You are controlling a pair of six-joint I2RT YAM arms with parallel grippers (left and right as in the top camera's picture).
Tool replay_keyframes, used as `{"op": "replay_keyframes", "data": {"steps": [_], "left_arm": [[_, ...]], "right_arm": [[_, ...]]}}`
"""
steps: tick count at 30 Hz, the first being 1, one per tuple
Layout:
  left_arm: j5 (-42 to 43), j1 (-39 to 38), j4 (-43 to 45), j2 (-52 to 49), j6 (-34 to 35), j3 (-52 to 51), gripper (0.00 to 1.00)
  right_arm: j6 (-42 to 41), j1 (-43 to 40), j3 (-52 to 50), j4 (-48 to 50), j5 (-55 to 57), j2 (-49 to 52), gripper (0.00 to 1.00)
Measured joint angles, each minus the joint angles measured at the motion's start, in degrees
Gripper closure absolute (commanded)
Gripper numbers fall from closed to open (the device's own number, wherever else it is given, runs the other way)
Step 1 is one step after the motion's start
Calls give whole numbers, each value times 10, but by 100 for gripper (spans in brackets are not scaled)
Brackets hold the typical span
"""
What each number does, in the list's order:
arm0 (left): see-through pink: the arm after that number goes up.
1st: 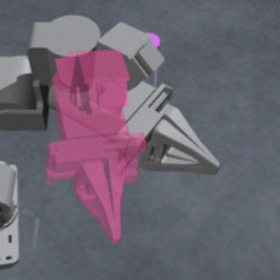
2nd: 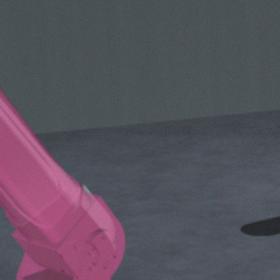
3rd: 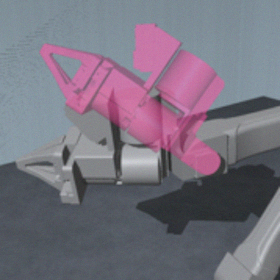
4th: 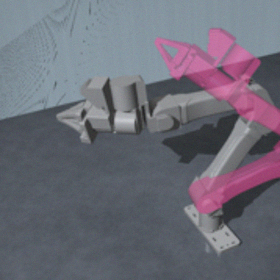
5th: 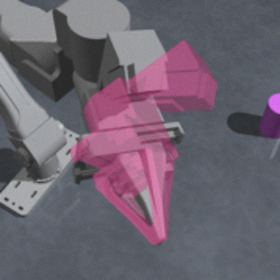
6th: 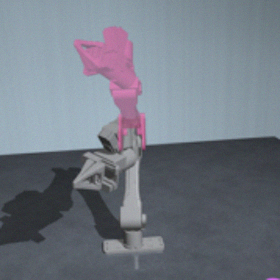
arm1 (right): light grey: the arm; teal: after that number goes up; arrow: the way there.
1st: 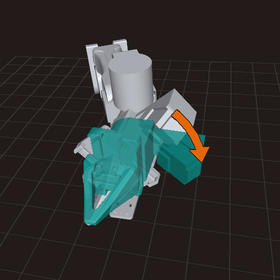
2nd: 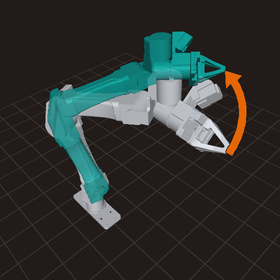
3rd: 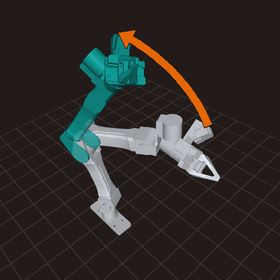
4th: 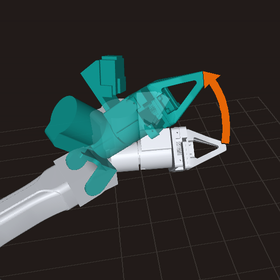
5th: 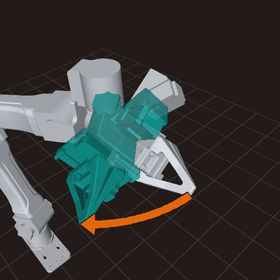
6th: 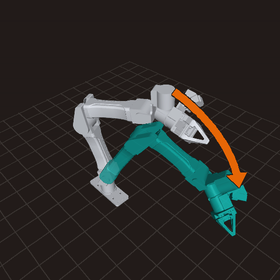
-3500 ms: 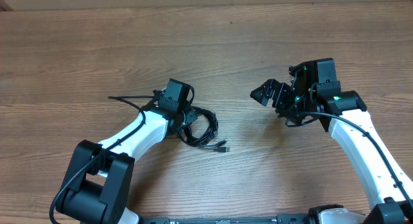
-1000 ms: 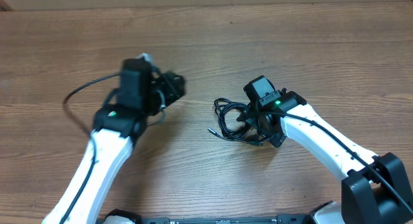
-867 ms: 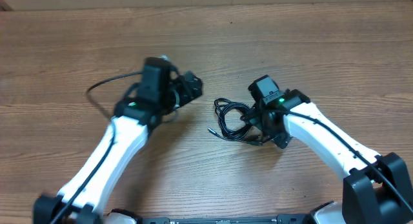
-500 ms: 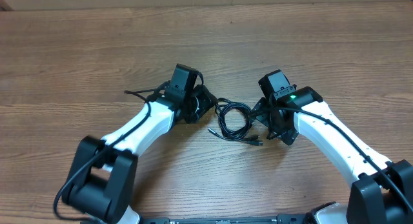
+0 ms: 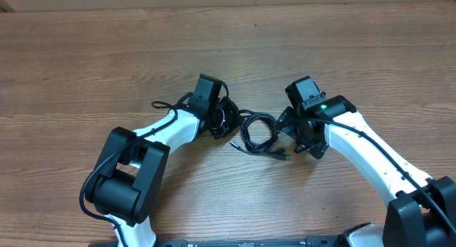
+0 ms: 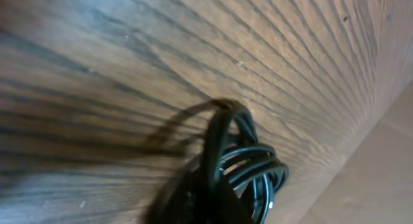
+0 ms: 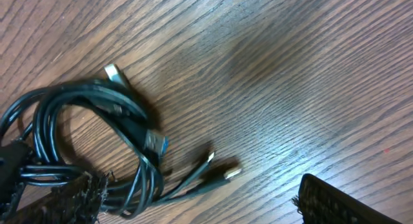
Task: Untangle cables
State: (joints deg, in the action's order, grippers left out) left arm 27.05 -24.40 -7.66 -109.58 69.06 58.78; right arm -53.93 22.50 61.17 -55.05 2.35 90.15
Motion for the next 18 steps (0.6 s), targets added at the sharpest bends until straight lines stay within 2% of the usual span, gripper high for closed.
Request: {"op": "replay_keyframes", "data": {"steps": [4, 7, 13, 18], "left_arm": [[0, 0, 12, 0, -27, 0, 96], [5, 0, 37, 0, -83, 0, 96], [17, 0, 39, 20, -186, 0, 96], [-12, 1, -36, 114, -261, 0, 96]], "right_arm": [[0, 0, 0, 0, -7, 0, 4], [7, 0, 0, 0, -26, 0, 0], [47, 0, 0, -7, -51, 0, 0], [63, 0, 0, -9, -56, 0, 0]]}}
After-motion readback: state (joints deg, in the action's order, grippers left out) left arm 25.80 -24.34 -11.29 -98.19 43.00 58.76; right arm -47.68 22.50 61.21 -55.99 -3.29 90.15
